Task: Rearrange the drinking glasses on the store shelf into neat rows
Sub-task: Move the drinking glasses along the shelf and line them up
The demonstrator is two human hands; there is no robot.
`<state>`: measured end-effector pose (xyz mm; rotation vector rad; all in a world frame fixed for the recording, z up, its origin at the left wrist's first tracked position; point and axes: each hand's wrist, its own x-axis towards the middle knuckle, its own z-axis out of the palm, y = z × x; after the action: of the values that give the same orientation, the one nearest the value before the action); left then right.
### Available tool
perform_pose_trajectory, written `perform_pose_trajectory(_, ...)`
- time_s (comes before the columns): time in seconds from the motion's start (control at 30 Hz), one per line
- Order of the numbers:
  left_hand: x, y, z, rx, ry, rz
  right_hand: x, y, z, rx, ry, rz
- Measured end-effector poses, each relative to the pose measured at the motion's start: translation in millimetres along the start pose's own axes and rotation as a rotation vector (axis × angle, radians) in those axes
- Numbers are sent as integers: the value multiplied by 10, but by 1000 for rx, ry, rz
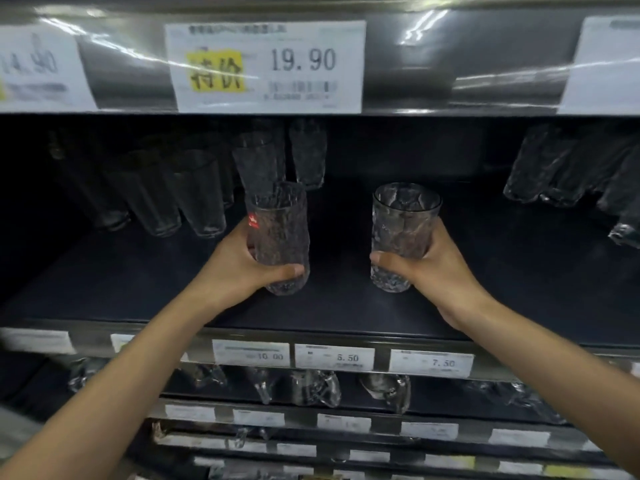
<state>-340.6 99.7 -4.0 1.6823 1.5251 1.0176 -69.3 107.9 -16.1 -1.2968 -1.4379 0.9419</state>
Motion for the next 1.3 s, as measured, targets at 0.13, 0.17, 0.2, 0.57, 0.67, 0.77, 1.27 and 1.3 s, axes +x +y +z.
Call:
perform_pose_trajectory(0.13, 24, -69, -133, -8, -19, 3, 47, -1, 185, 1, -16, -5)
perform_pose_trajectory(0.17, 26, -87, -158, -17, -26, 4, 55, 2, 222, 0, -22, -5)
perform_pose_trajectory(0.2, 37, -114, -183, -22, -33, 4, 66, 4, 257, 3, -31, -7)
perform_pose_trajectory(0.57, 146, -342, -334, -97, -58, 37, 415, -7, 667, -11, -87, -22)
perform_pose_trajectory(0.67, 147, -354, -320, -104, -42, 50, 596, -22, 834, -23, -47, -32)
perform_pose_trajectory(0.77, 149, -356, -319, -119, -38, 60, 762, -62, 1002, -27, 0, -48)
perform_pose_trajectory(1.27, 167, -406, -303, -163, -54, 105, 1243, -81, 1406, -79, 145, -45)
perform_pose_trajectory(1.3, 171, -409, -303, -160, -53, 105, 1256, -89, 1419, -81, 145, -45)
